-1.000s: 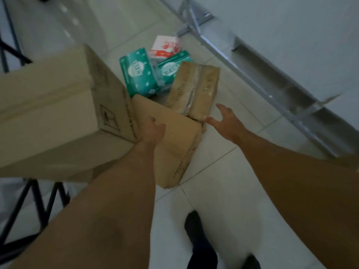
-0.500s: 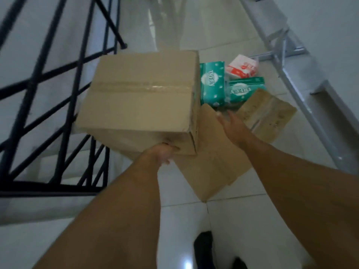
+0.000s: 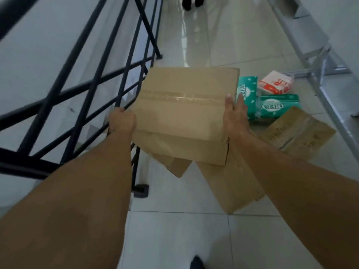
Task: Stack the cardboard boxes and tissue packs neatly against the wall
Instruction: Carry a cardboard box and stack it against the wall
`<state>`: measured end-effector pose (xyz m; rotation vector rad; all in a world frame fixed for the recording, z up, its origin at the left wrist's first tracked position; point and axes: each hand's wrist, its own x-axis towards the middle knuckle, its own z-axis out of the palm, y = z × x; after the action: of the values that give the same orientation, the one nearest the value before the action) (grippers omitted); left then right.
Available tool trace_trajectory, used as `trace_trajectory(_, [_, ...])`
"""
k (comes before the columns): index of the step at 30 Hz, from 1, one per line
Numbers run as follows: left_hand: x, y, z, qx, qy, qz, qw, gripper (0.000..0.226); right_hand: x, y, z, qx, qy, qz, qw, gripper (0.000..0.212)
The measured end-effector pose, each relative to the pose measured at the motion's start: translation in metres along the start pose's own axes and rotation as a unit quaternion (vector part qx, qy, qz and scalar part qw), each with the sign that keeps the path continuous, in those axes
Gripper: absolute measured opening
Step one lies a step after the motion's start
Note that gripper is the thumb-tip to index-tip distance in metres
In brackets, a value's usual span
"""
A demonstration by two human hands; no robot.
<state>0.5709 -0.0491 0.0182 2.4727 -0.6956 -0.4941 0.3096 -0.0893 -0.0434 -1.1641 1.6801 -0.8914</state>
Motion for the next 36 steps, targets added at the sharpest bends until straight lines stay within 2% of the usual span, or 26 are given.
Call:
trace_trajectory(4, [0.015,0.005,0.016,0.009,-0.068,0.028,0.997,0.055,0.005,-0.002,0.02,-0.054,0.065,-0.034,0.996,0.069])
trace_trajectory(7, [0.032,-0.005,0.025,0.05,-0.12,0.002,0.992,0.071,0.009,0.007,0.039,-0.113,0.052,-0.001,0.992,0.075])
trace_trajectory(10, [0.064,-0.02,0.043,0.044,-0.128,-0.024,0.991,0.076,0.012,0.023,0.043,-0.139,0.046,0.003,0.989,0.076])
trace_trajectory(13, [0.082,-0.018,0.039,0.036,-0.166,0.002,0.986,0.073,0.022,0.027,0.04,-0.095,0.064,0.057,0.992,0.066])
trace_trajectory(17, [0.117,-0.012,0.042,-0.042,-0.278,0.01,0.96,0.086,0.032,0.029,0.032,-0.03,0.036,0.096,0.994,0.06])
trace_trajectory(20, [0.129,-0.011,0.038,-0.111,-0.347,0.038,0.931,0.068,0.039,0.028,0.031,0.027,0.005,0.11,0.994,0.061])
trace_trajectory(24, [0.13,-0.019,0.029,-0.156,-0.41,0.058,0.897,0.061,0.023,0.027,0.023,0.037,0.007,0.084,0.996,0.055])
trace_trajectory(29, [0.108,-0.02,-0.005,-0.19,-0.442,0.108,0.87,0.055,-0.014,0.004,-0.001,0.07,-0.04,0.053,0.995,0.076])
trace_trajectory(33, [0.051,-0.006,-0.047,-0.207,-0.431,0.131,0.868,0.052,-0.069,-0.034,-0.049,0.035,-0.002,0.022,0.999,0.063])
trace_trajectory(35, [0.008,0.004,-0.07,-0.212,-0.44,0.149,0.86,0.05,-0.103,-0.043,-0.088,0.023,0.009,0.018,1.0,0.064])
trace_trajectory(36, [-0.018,0.01,-0.082,-0.215,-0.44,0.153,0.859,0.047,-0.121,-0.047,-0.111,0.021,0.017,0.021,0.999,0.058])
